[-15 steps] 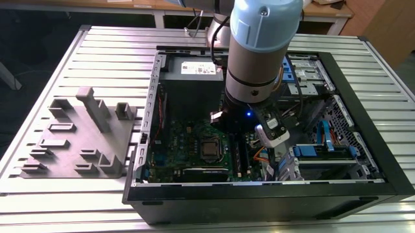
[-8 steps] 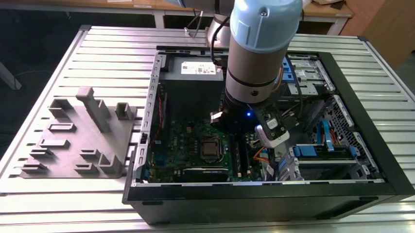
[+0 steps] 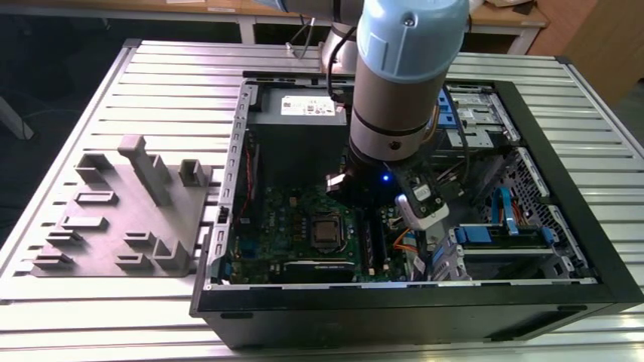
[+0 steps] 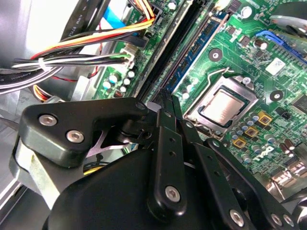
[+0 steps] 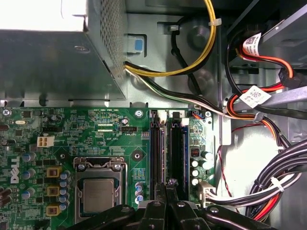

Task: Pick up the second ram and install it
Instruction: 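Insert the second ram into the second slot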

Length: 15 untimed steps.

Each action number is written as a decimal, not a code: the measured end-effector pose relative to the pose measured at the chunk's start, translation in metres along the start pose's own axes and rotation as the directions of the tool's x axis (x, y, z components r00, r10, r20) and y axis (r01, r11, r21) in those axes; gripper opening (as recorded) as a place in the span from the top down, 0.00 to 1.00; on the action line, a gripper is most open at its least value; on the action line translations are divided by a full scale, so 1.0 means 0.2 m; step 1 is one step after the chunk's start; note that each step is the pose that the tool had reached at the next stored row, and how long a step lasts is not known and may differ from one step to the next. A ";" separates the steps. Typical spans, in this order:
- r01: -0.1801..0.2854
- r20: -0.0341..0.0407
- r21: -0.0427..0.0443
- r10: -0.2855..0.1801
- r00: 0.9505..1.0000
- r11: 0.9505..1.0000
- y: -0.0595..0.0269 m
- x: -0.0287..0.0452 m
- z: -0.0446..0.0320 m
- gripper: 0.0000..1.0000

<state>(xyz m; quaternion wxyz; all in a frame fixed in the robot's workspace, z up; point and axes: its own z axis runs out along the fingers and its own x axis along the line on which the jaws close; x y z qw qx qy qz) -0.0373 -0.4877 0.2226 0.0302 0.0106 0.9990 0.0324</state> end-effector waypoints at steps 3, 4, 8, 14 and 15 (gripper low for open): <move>0.000 0.000 0.000 0.000 1.000 1.000 0.000 0.000 0.004 0.92; 0.000 0.000 0.000 0.000 1.000 1.000 0.000 0.000 0.004 0.92; 0.000 0.000 0.000 0.000 1.000 1.000 0.000 0.000 0.006 0.92; 0.000 0.000 0.000 0.000 1.000 1.000 -0.001 0.001 0.014 0.92; 0.000 0.000 0.000 0.000 1.000 1.000 -0.001 0.001 0.014 0.92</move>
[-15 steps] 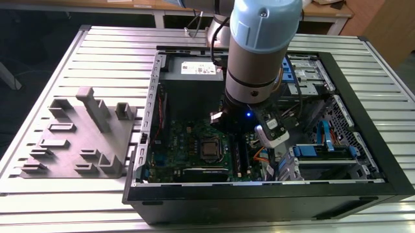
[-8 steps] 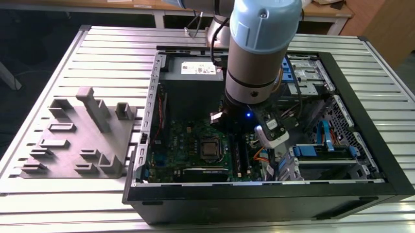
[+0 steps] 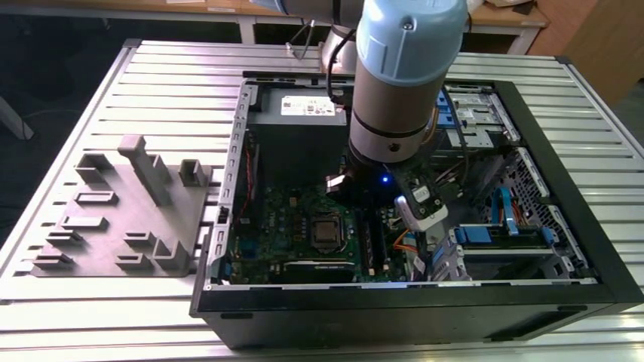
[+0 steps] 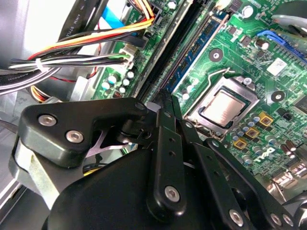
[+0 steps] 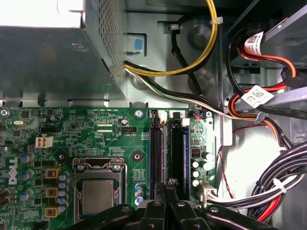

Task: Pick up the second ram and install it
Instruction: 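Insert the second ram into the second slot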

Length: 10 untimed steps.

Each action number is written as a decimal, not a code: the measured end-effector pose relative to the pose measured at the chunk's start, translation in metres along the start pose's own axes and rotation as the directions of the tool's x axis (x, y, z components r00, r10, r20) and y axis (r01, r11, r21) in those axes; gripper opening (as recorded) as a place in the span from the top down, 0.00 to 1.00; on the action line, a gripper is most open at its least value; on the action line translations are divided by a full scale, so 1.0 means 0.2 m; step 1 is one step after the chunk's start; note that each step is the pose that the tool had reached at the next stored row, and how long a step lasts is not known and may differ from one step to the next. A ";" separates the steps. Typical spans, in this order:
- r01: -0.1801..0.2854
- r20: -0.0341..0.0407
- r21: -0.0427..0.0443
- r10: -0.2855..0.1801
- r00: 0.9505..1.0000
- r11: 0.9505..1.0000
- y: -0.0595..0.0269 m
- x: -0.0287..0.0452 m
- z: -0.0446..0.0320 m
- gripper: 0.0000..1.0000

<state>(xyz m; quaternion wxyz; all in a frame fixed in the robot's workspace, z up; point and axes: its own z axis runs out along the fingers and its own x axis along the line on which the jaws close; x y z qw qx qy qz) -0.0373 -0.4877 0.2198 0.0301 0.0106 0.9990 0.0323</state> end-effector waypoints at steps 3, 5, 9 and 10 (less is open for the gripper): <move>0.000 0.000 -0.002 0.000 1.000 1.000 0.000 0.000 0.001 0.92; -0.001 0.000 -0.014 0.001 1.000 1.000 -0.001 0.000 0.001 0.92; -0.002 0.000 -0.024 0.002 1.000 1.000 0.000 0.000 0.001 0.92; -0.002 0.000 -0.024 0.002 1.000 1.000 0.000 0.000 0.001 0.92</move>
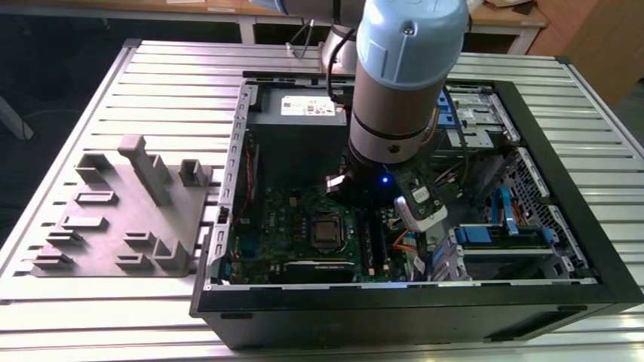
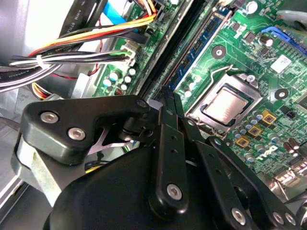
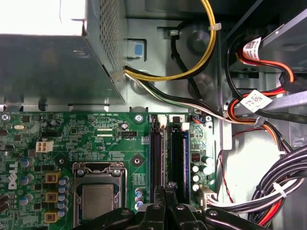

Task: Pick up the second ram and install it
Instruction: 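Insert the second ram into the second slot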

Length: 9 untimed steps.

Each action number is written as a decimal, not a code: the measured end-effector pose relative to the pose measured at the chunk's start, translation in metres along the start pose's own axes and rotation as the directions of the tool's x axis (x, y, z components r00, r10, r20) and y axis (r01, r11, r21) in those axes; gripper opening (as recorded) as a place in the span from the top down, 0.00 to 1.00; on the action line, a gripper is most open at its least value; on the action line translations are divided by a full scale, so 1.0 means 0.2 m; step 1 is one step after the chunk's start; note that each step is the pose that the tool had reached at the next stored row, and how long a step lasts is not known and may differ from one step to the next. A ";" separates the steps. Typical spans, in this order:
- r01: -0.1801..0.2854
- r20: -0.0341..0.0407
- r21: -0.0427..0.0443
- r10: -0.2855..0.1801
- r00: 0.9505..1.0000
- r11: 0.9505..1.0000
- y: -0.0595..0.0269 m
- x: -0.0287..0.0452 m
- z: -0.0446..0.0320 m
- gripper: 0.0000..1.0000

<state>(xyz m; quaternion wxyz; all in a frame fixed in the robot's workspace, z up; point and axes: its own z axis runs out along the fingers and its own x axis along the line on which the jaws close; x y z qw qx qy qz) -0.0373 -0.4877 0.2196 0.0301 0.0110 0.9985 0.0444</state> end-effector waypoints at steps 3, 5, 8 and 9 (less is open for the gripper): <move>0.000 0.000 0.000 0.000 1.000 1.000 -0.001 0.000 0.005 0.92; 0.000 0.000 0.000 0.000 1.000 1.000 -0.001 0.001 0.009 0.92; 0.000 0.000 0.000 0.000 1.000 1.000 -0.002 0.001 0.017 0.92; 0.000 0.000 0.000 0.000 1.000 1.000 -0.002 0.001 0.017 0.92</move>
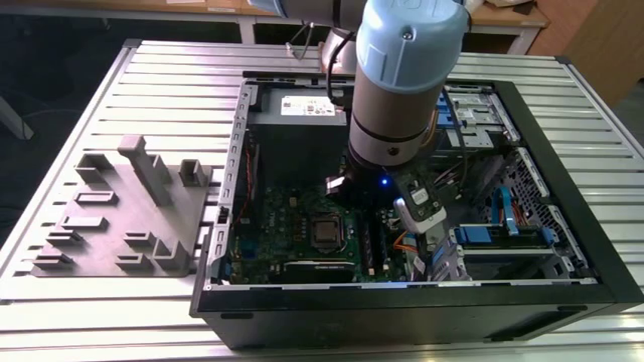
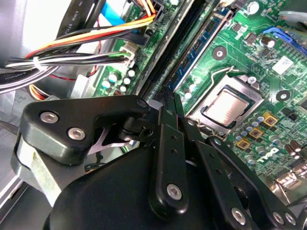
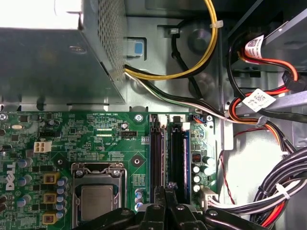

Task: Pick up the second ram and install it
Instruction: 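Insert the second ram into the second slot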

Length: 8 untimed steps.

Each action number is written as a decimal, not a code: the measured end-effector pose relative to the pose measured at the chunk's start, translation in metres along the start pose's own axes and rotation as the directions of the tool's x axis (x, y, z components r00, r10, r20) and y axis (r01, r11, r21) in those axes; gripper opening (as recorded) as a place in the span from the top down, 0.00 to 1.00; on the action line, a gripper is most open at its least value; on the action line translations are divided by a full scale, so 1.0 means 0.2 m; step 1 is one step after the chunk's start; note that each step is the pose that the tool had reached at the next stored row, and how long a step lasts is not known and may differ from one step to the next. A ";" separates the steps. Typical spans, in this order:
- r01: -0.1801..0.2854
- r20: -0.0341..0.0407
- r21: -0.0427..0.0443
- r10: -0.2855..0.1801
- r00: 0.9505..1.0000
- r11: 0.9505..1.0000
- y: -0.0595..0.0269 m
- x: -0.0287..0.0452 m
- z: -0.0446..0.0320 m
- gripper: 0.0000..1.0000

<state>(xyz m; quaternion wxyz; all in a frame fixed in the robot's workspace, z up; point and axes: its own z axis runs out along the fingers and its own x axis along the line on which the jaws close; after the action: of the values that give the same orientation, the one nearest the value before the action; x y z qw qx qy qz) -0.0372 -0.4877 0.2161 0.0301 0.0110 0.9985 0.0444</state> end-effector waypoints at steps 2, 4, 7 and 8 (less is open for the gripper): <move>0.000 0.000 0.000 0.000 1.000 1.000 0.000 0.000 0.000 0.92; 0.000 0.000 0.000 0.000 1.000 1.000 0.000 0.000 0.001 0.92; 0.000 0.000 0.000 0.000 1.000 1.000 0.000 0.000 0.001 0.92; 0.000 0.000 0.000 0.000 1.000 1.000 0.000 0.000 0.001 0.92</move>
<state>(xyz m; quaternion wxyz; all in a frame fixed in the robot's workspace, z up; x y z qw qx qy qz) -0.0373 -0.4877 0.2158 0.0301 0.0110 0.9985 0.0444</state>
